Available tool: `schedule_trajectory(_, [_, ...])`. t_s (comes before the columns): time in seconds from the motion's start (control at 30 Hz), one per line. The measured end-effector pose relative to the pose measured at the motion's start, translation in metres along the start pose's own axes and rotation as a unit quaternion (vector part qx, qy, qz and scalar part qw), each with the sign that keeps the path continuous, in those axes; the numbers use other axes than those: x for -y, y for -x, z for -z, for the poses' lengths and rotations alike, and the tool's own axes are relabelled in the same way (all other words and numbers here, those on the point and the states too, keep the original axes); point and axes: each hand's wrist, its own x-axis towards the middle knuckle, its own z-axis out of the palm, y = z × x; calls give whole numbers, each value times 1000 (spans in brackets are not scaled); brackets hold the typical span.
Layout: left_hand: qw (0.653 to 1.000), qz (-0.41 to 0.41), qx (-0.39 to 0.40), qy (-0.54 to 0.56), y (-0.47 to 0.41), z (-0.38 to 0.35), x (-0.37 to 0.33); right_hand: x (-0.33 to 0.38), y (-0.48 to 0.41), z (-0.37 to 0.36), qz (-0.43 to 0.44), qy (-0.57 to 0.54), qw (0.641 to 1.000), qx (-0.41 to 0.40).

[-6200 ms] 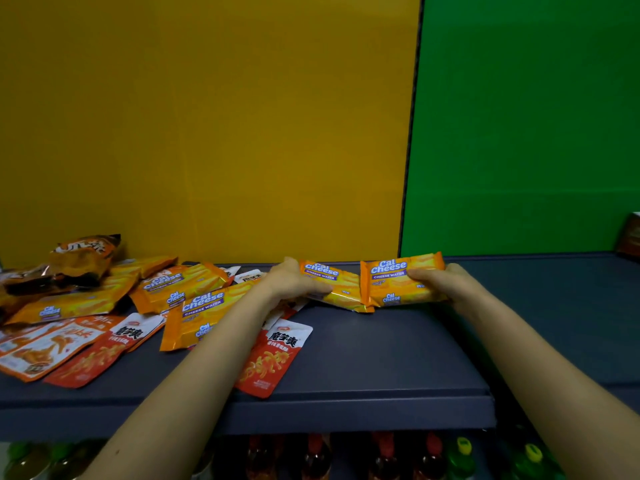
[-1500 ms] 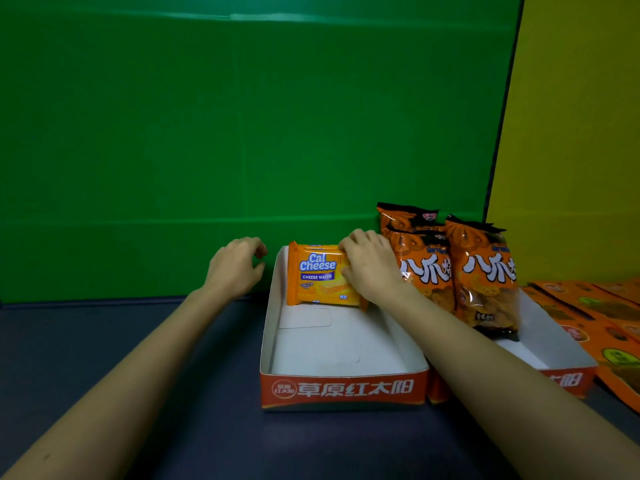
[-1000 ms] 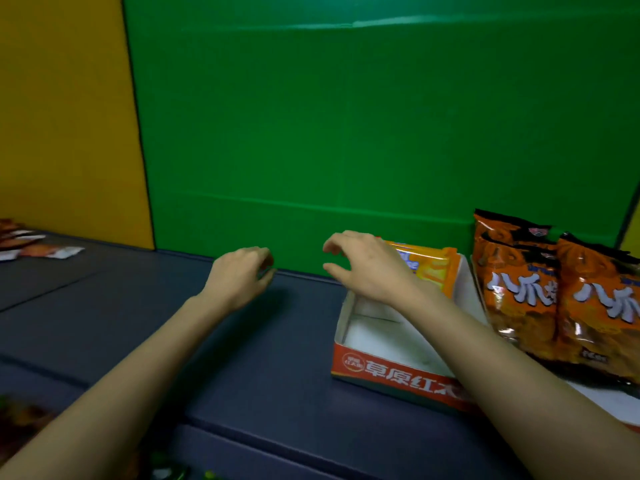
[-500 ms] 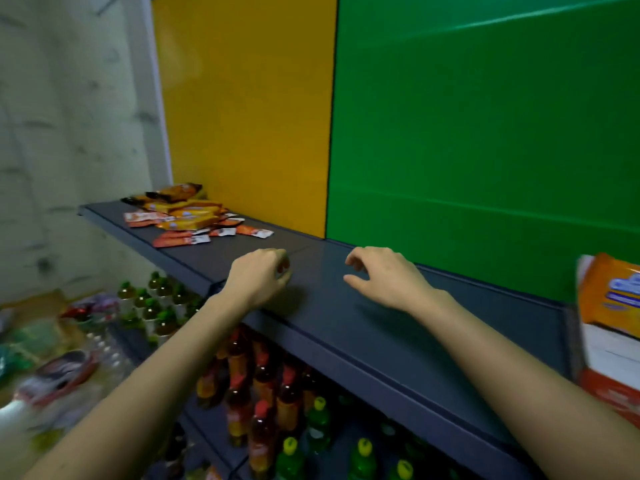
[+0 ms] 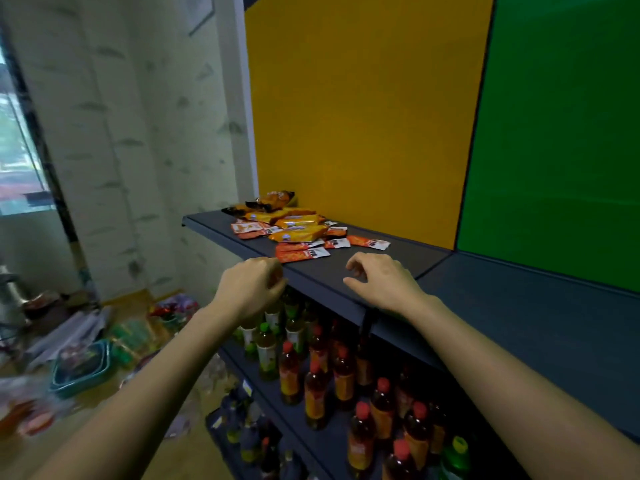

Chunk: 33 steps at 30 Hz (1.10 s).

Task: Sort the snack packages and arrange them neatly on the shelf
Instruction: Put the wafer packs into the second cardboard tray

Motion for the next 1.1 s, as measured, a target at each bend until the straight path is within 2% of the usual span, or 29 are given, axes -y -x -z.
schedule_trajectory(0.37, [1000, 16, 6, 16, -60, -43, 85, 25, -114, -39, -16, 24, 1000, -11])
schedule_trajectory(0.67, [999, 6, 15, 31, -165, -83, 142, 12, -232, -61, -154, 37, 987, 21])
schedule_trajectory(0.77, [999, -6, 7, 39, -198, -99, 156, 8, -259, -72, -194, 51, 980, 15])
schedule_trajectory(0.9, [997, 10, 7, 82, -236, -126, 169, 7, -282, -84, -241, 50, 968, 51])
schedule_trajectory(0.97, [995, 20, 15, 99, -250, -135, 171, 6, -289, -86, -256, 37, 963, 77])
schedule_trajectory(1.1, [992, 44, 32, 118, -280, -147, 178, 6, -303, -91, -302, -75, 945, 103])
